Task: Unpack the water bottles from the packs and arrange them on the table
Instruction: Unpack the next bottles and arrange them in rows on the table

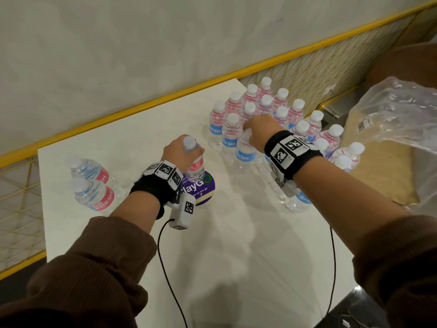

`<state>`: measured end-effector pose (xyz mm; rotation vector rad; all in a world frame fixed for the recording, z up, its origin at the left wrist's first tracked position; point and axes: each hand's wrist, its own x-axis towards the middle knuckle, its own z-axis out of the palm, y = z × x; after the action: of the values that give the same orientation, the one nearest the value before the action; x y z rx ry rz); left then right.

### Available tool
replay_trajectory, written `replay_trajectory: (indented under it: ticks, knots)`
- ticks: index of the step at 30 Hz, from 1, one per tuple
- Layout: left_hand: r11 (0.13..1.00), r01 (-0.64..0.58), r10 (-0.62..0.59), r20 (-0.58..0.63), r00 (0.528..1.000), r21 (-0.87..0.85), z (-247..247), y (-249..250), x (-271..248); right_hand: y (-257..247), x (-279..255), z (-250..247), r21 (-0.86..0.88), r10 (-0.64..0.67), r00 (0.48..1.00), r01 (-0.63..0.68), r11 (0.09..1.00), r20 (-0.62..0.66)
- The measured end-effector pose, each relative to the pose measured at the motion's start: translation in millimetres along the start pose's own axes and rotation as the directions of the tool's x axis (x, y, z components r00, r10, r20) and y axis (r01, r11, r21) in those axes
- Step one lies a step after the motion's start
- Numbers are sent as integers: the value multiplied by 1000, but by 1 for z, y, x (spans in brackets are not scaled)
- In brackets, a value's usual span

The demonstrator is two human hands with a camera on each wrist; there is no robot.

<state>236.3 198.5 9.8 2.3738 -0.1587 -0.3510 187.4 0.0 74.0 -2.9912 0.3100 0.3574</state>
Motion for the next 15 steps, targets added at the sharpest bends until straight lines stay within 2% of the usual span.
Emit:
replay_trajectory:
  ticks: [10,11,13,15]
  knots:
    - [1000,-14,14,-16,1000,0,-1,0,-2,-2,1,-1,-62,5,1000,-4,998,23]
    - [1000,-14,15,-14,1000,13,-1,0,-2,-2,-1,1,-56,11,1000,-12,998,-3]
    - [999,-21,21,-3,1000,43,-1,-1,-2,-6,-8,6,-30,8,990,-12,999,-138]
    - [999,-13,12,26,1000,42,-2,-2,-3,-19,-17,13,49,-73,963,89,995,-260]
